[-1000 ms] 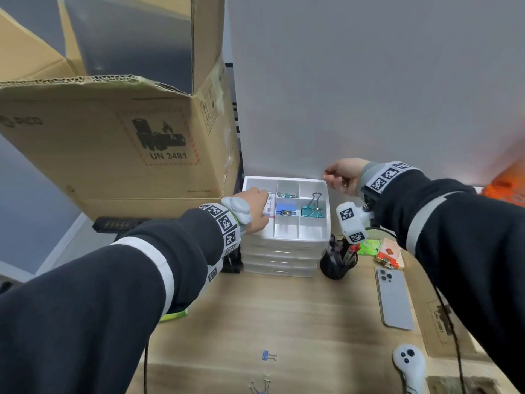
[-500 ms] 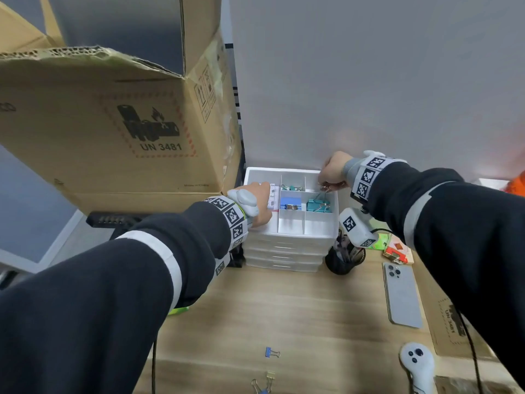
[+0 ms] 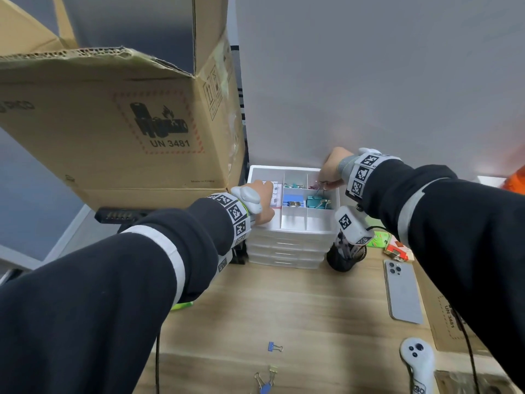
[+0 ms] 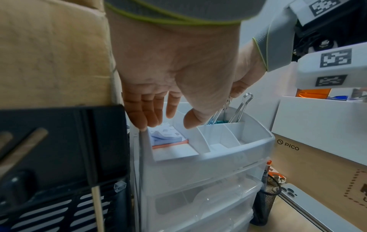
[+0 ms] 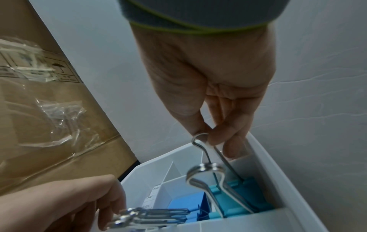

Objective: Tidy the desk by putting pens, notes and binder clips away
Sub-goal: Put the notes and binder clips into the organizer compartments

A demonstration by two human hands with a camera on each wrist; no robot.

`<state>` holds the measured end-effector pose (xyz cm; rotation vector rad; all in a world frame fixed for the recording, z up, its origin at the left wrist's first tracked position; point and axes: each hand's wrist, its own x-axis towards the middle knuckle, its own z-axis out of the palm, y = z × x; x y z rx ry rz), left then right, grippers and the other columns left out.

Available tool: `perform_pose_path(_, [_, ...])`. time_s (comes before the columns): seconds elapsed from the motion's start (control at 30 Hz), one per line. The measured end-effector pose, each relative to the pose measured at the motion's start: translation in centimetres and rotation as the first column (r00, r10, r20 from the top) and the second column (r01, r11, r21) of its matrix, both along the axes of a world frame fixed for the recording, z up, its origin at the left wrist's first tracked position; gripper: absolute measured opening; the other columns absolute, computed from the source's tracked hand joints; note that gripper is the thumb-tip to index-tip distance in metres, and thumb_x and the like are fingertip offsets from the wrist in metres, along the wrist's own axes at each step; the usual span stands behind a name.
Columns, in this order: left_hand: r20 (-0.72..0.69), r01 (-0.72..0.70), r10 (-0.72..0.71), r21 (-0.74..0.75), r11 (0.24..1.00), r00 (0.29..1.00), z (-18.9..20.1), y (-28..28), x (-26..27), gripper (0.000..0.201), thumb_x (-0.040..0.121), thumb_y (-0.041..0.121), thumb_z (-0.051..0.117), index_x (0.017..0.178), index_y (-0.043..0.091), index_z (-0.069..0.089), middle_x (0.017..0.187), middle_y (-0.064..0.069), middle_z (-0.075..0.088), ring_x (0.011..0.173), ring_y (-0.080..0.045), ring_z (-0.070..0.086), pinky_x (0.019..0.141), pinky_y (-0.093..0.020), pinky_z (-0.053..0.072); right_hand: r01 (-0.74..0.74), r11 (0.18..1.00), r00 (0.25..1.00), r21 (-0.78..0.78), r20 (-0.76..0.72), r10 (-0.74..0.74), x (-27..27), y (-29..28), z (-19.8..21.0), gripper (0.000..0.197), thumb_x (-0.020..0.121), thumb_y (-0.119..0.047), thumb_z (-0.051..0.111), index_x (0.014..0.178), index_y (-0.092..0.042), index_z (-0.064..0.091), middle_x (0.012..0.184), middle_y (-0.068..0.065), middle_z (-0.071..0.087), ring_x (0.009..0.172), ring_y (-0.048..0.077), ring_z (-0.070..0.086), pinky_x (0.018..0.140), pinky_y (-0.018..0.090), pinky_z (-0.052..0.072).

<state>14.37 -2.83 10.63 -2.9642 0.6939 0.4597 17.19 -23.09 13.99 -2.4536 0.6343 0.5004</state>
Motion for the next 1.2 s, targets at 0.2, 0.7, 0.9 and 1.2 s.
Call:
perform_pose_path(0.2, [0.025,0.023,-0.02,-0.123,0.992,0.999,0.6,1.2,-1.1,0.024,0.089,0.024,0.046,0.109,0.012,0.052,0.103,-0.004,0.051,0.082,-0.026,0.058,0.072,-0.038,0.052,0.053,0.996,0.991,-0.076,0.126,-0.043,-2.2,0.3,1.3,0.013,0.083,-0.015,0.06,0.082,-0.003,0.065,0.074,0.012,0.067,0.068,0.028,0.062,0.071,0.035,0.054])
perform_pose_path(0.7, [-0.081,0.128,-0.151,-0.238,0.963,0.985,-6.6,6.9,-11.0,0.01,0.081,0.027,0.057,0.083,0.018,0.06,0.077,0.003,0.064,0.074,-0.023,0.061,0.062,-0.031,0.048,0.276,0.939,0.918,0.206,0.233,-0.321,-15.7,-2.0,-8.1,0.024,0.081,-0.021,0.059,0.06,-0.013,0.052,0.056,0.006,0.055,0.053,0.024,0.053,0.056,0.027,0.046])
perform_pose_path(0.9, [-0.29,0.108,-0.149,-0.152,0.982,0.945,-13.0,7.9,-16.2,0.019,0.08,0.021,0.062,0.097,0.014,0.062,0.089,-0.002,0.065,0.083,-0.026,0.061,0.065,-0.031,0.044,-0.008,0.977,0.979,0.214,-0.196,0.051,-22.9,0.3,-16.5,0.012,0.083,-0.009,0.067,0.072,-0.003,0.065,0.069,0.014,0.072,0.055,0.023,0.065,0.048,0.026,0.056])
perform_pose_path(1.2, [-0.468,0.125,-0.166,-0.118,0.985,0.868,-18.4,7.0,-22.1,0.022,0.076,0.007,0.063,0.098,0.01,0.065,0.094,-0.002,0.066,0.083,-0.023,0.06,0.072,-0.034,0.049,-0.423,0.893,0.612,0.157,-0.677,0.409,-32.2,6.5,-22.1,0.044,0.067,-0.047,0.085,0.092,-0.011,0.079,0.08,-0.001,0.079,0.082,0.016,0.076,0.09,0.035,0.057])
